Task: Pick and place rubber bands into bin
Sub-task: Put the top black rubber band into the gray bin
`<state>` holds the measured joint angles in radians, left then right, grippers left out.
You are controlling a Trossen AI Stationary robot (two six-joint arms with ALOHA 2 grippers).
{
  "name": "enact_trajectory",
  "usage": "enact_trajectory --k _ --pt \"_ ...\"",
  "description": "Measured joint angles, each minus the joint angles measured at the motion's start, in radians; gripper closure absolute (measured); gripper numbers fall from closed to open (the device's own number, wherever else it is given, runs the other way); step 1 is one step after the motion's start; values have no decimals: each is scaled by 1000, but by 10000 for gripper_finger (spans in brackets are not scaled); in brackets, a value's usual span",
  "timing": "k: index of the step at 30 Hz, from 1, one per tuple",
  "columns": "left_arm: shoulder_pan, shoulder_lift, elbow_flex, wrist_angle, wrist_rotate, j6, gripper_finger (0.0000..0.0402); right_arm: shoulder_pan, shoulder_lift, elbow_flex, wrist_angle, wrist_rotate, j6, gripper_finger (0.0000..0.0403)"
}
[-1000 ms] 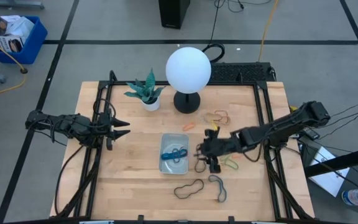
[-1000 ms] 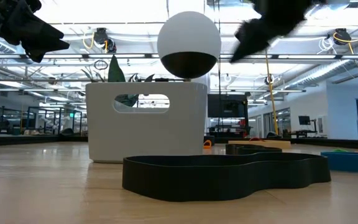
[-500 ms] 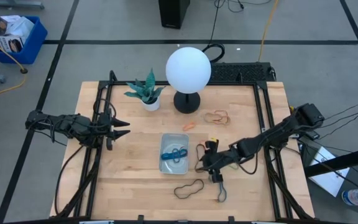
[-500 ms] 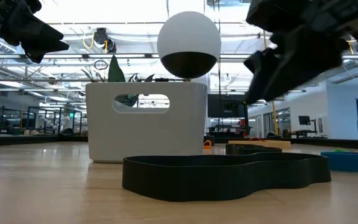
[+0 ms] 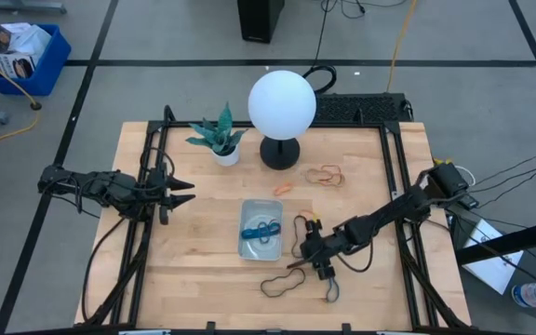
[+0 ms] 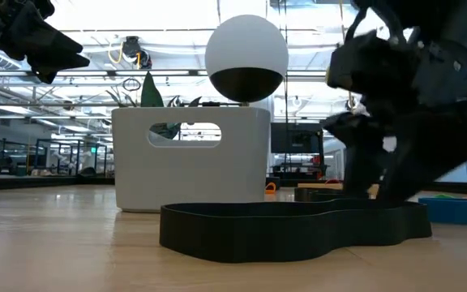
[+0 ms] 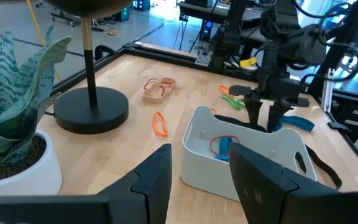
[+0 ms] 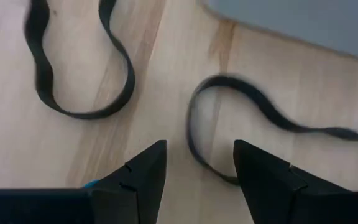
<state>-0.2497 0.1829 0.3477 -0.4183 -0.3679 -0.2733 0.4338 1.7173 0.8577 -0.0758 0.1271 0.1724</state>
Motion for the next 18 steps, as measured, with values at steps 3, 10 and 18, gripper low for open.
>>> enact_trajectory --k 3,10,18 --pt "0 0 0 0 0 -1 236 0 19 2 5 0 16 229" --pt "0 0 0 -1 0 0 236 1 26 4 5 -1 27 290" --pt "0 0 0 -1 0 0 236 1 27 2 1 1 25 372"
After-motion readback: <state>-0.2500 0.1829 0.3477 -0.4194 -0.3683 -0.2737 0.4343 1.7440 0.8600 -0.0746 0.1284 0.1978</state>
